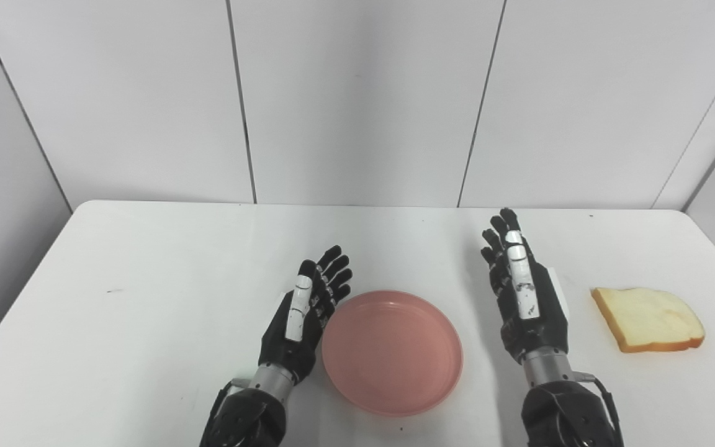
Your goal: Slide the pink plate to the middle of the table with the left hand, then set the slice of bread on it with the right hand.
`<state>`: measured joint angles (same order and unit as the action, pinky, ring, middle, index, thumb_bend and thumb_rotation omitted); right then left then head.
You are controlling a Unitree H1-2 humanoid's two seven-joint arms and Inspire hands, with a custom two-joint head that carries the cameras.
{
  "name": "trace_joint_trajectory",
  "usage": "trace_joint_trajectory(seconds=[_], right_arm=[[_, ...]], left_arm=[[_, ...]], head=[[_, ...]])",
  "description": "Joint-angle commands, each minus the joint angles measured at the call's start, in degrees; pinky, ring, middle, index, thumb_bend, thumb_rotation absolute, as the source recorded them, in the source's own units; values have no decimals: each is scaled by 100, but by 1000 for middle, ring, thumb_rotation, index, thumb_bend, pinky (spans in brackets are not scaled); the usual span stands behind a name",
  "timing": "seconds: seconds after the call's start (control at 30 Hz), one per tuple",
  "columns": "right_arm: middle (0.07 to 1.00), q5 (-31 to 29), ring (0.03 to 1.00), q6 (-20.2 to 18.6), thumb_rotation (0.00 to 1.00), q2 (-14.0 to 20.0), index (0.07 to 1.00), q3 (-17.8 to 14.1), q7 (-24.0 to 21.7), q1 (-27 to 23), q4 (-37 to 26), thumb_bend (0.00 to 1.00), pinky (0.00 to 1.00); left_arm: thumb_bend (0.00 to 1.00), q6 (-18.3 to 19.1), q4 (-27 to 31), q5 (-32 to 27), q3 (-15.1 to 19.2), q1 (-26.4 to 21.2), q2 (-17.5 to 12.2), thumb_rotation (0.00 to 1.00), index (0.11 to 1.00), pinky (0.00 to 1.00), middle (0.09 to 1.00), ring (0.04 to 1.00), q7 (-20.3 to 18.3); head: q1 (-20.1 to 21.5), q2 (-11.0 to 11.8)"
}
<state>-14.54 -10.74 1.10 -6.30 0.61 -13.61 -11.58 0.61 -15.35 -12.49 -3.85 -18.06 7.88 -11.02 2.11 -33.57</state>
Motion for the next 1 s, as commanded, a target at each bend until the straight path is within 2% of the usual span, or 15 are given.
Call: trace_joint_trajectory(seconds=[0.0, 0.2, 0.33, 0.37, 0.4, 0.43, 0.5, 0.53, 0.63, 0.7, 0.83, 0.97], right_arm=[[963, -120, 964, 14, 791, 140, 959, -92, -91, -203, -345, 687, 1000], [944, -189, 947, -54, 774, 955, 950, -385, -263, -312, -541, 677, 1000], [919, -153, 920, -233, 792, 1834, 937, -427, -658, -371, -494, 625, 960], [913, -163, 913, -251, 771, 1998, 932, -439, -738, -375, -467, 621, 955], [899, -137, 897, -293, 696, 2207, 915, -474, -808, -381, -436, 661, 932], [897, -151, 894, -355, 684, 2395, 912, -512, -884, -395, -400, 668, 927], [900, -137, 890, -433, 575, 2811, 924, -528, -1123, -423, -313, 691, 911], [903, -119, 890, -458, 525, 2998, 932, -512, -1252, -429, -273, 694, 893], [881, 325, 844, -186, 392, 3502, 922, -401, -1494, -431, -115, 693, 777], [874, 543, 833, -59, 363, 3754, 916, -385, -1593, -436, -26, 706, 778], [864, 656, 841, -197, 282, 4012, 912, -446, -1715, -440, -16, 743, 793], [879, 1084, 856, 153, 294, 4478, 928, -407, -1915, -500, 439, 768, 802]], left_arm=[[799, -32, 120, -17, -4, -49, 114, 917, 906, 972, 945, 951, 33], [787, 2, 142, 193, -26, -112, 85, 965, 913, 992, 945, 968, 193], [768, 97, 122, 264, -31, -198, 58, 998, 916, 1000, 952, 984, 215], [769, 112, 95, 265, -21, -218, 63, 999, 918, 1000, 956, 987, 214], [772, 128, 74, 270, -18, -234, 59, 1000, 920, 1000, 961, 991, 208], [773, 152, 55, 282, -18, -247, 54, 1000, 920, 1000, 962, 991, 209], [775, 230, 55, 280, -11, -257, 51, 1000, 919, 1000, 967, 994, 215], [774, 275, 48, 264, 2, -264, 57, 1000, 918, 1000, 968, 994, 222], [766, 348, 30, 233, 37, -281, 60, 1000, 919, 1000, 968, 989, 227], [763, 379, 27, 260, 51, -292, 43, 1000, 922, 1000, 969, 988, 241], [754, 393, 33, 293, 94, -313, 19, 1000, 921, 1000, 961, 976, 275], [751, 550, 104, 152, 200, -337, -10, 1000, 927, 1000, 965, 976, 221]], head=[[1, -2], [182, 15], [272, 60], [300, 86], [300, 86], [340, 114], [340, 114], [488, 157], [605, 188], [695, 207], [932, 234], [1153, 297]])
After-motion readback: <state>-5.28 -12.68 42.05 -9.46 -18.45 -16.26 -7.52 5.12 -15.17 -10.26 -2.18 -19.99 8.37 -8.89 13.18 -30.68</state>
